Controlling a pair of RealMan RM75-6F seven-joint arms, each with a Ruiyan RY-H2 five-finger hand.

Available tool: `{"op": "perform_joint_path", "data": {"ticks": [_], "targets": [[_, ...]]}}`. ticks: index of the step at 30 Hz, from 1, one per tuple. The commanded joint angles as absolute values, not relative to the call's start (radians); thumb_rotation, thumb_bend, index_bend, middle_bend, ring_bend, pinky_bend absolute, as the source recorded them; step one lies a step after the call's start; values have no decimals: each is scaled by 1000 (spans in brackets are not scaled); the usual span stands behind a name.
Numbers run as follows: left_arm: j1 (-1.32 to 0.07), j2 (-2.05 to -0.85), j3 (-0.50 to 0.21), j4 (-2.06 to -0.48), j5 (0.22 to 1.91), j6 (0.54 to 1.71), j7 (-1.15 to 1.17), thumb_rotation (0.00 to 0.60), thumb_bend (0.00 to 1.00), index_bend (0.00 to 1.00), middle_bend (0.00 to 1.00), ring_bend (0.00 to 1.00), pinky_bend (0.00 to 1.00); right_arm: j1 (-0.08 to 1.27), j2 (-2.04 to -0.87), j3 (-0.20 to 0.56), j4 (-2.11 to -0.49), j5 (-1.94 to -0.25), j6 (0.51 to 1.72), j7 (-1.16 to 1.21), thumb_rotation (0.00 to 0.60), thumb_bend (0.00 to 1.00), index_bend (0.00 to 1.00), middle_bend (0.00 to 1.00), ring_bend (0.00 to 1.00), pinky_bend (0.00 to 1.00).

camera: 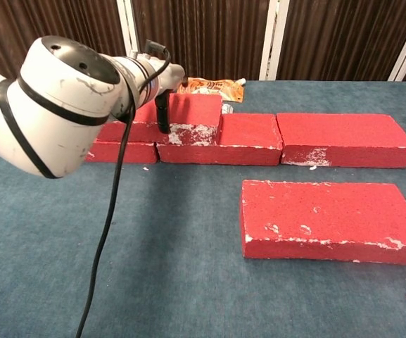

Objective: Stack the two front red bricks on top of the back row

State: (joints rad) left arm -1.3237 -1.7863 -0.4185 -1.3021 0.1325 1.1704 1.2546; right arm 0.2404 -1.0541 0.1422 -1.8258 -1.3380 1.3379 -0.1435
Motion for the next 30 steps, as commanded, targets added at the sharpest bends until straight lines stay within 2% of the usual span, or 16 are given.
{"op": "perform_joint_path", "data": {"ticks": [1, 8, 13, 22, 24, 30], "targets": [[-1323, -1791, -416, -1297, 131, 1173, 1253, 600, 232, 0, 31, 52, 220, 241, -1054, 142, -1824, -1337, 1338, -144, 600, 0, 34, 77, 46, 0], [-1324, -1791, -415, -1298, 129, 1177, 1260, 600, 233, 0, 1, 33, 218, 245, -1061, 141, -1821, -1339, 1330, -143, 600, 0, 34, 77, 46, 0], [-1319, -1774, -414, -1349, 126, 1188, 1266, 600, 234, 0, 0, 0, 165, 246, -1064, 140, -1818, -1337, 1330, -145, 600, 0, 33, 77, 46, 0], [-1210, -1625, -393, -1681, 295, 1327, 1127, 600, 233, 0, 0, 0, 134, 240, -1060, 146, -1812, -1335, 1344, -138, 600, 0, 28, 77, 46, 0], [-1146, -1550, -357, -1830, 383, 1393, 1075, 600, 234, 0, 0, 0, 131, 238, -1059, 145, -1813, -1335, 1347, -137, 600, 0, 28, 77, 46, 0], [-991, -1419, -193, -2008, 599, 1479, 965, 600, 238, 0, 0, 0, 111, 239, -1063, 142, -1813, -1342, 1346, -145, 600, 0, 27, 77, 45, 0]]}}
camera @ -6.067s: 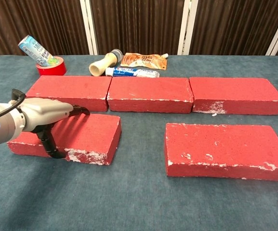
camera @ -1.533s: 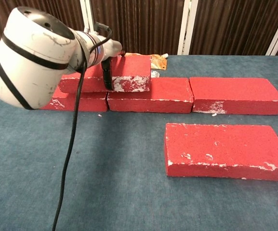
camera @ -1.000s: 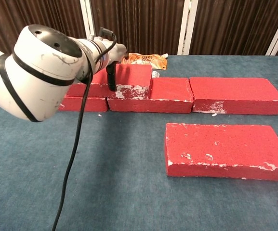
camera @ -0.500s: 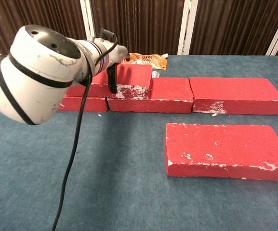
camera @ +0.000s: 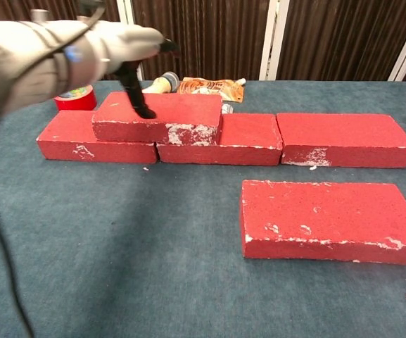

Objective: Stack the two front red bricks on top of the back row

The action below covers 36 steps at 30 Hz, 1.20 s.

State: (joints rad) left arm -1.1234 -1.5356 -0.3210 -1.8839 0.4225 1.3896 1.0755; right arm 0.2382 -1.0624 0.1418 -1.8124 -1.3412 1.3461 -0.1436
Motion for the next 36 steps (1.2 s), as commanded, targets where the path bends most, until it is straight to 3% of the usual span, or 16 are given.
{"op": "perform_joint_path", "data": {"ticks": [1, 5, 11, 18, 22, 36], "targets": [[-964, -1405, -165, -2010, 643, 1487, 935, 600, 238, 0, 0, 0, 101, 239, -1064, 141, -1813, -1344, 1347, -146, 600, 0, 27, 77, 45, 0], [-843, -1360, -66, -1944, 827, 1498, 749, 600, 240, 0, 0, 0, 78, 238, -1068, 138, -1817, -1359, 1352, -145, 600, 0, 25, 77, 45, 0], [-720, -1343, 8, -1713, 992, 1428, 460, 600, 247, 0, 0, 0, 61, 231, -1068, 121, -1824, -1391, 1356, -129, 600, 0, 12, 77, 45, 0], [-655, -1360, 26, -1551, 1041, 1398, 345, 600, 249, 0, 0, 0, 55, 225, -1056, 104, -1842, -1419, 1354, -112, 600, 0, 11, 77, 45, 0], [-560, -1325, 48, -1426, 1089, 1392, 168, 600, 252, 0, 0, 0, 44, 204, -1048, 79, -1871, -1452, 1371, -95, 600, 0, 11, 77, 45, 0], [-474, -1263, 34, -1461, 1127, 1293, 146, 600, 252, 0, 0, 0, 38, 146, -1117, -37, -1852, -1524, 1342, -103, 600, 0, 4, 77, 37, 0]]}}
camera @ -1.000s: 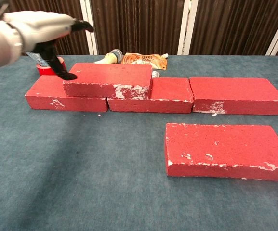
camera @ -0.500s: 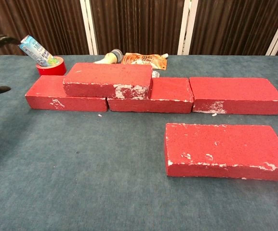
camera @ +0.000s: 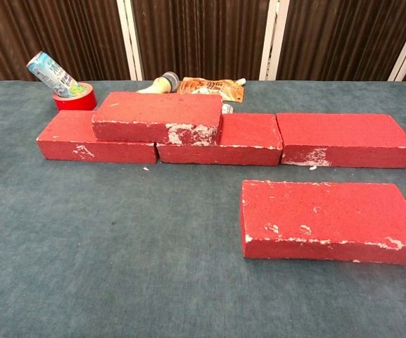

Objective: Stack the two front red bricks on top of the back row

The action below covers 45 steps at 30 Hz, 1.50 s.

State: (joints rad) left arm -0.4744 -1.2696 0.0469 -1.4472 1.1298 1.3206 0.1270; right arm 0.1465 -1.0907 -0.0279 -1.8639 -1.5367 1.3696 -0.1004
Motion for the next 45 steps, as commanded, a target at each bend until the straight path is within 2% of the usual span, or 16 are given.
{"op": "perform_joint_path", "data": {"ticks": [1, 7, 17, 23, 35, 45], "targets": [[-474, -1263, 29, -1464, 1126, 1286, 151, 600, 252, 0, 0, 0, 38, 150, -1126, -36, -1849, -1515, 1331, -107, 600, 0, 2, 76, 34, 0], [-476, -1250, 1, -1482, 1117, 1228, 164, 600, 260, 0, 0, 0, 38, 209, -1185, -12, -1862, -1397, 1195, -167, 600, 0, 0, 66, 4, 0], [-472, -1226, -26, -1520, 1084, 1165, 220, 600, 266, 0, 0, 0, 37, 311, -1265, 77, -1918, -1175, 1112, -375, 600, 0, 0, 18, 0, 0], [-470, -1214, -40, -1546, 1049, 1137, 261, 600, 265, 0, 0, 0, 36, 382, -1286, 103, -1972, -1060, 1064, -466, 600, 0, 0, 11, 0, 0], [-459, -1203, -60, -1562, 1017, 1117, 296, 600, 264, 0, 0, 0, 36, 494, -1339, 104, -2011, -888, 1042, -596, 600, 0, 0, 3, 0, 0], [-453, -1213, -73, -1550, 1020, 1105, 293, 600, 264, 0, 0, 0, 35, 536, -1354, 80, -1998, -827, 1058, -611, 600, 0, 0, 0, 0, 0]]}}
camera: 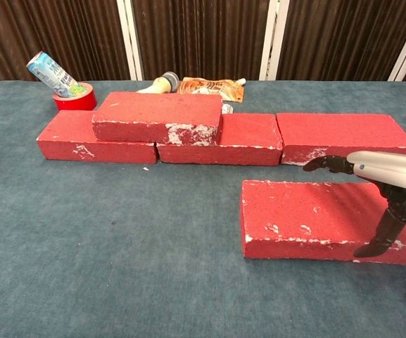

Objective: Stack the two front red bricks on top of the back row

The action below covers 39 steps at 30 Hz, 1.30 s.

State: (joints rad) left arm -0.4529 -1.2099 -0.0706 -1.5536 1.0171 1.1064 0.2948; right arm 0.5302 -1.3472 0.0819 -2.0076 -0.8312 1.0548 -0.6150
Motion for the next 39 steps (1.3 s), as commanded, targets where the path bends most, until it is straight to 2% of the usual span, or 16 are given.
{"op": "perform_joint_path", "data": {"ticks": [1, 10, 25, 34, 39], "targets": [[-452, -1215, -73, -1547, 1022, 1104, 293, 600, 264, 0, 0, 0, 35, 541, -1359, 79, -1990, -825, 1059, -610, 600, 0, 0, 0, 0, 0], [-441, -1215, -74, -1547, 1019, 1097, 296, 600, 267, 0, 0, 0, 35, 587, -1386, 72, -1956, -778, 1039, -611, 600, 0, 0, 0, 0, 0], [-439, -1230, -89, -1518, 1019, 1086, 292, 600, 265, 0, 0, 0, 35, 641, -1411, 54, -1942, -706, 1075, -656, 600, 0, 0, 12, 0, 0], [-434, -1229, -94, -1524, 1015, 1089, 299, 600, 266, 0, 0, 0, 35, 668, -1419, 45, -1936, -680, 1069, -659, 600, 0, 8, 110, 12, 0], [-431, -1230, -96, -1524, 1014, 1090, 301, 600, 265, 0, 0, 0, 35, 674, -1423, 36, -1934, -687, 1072, -653, 600, 0, 38, 157, 104, 0]]}}
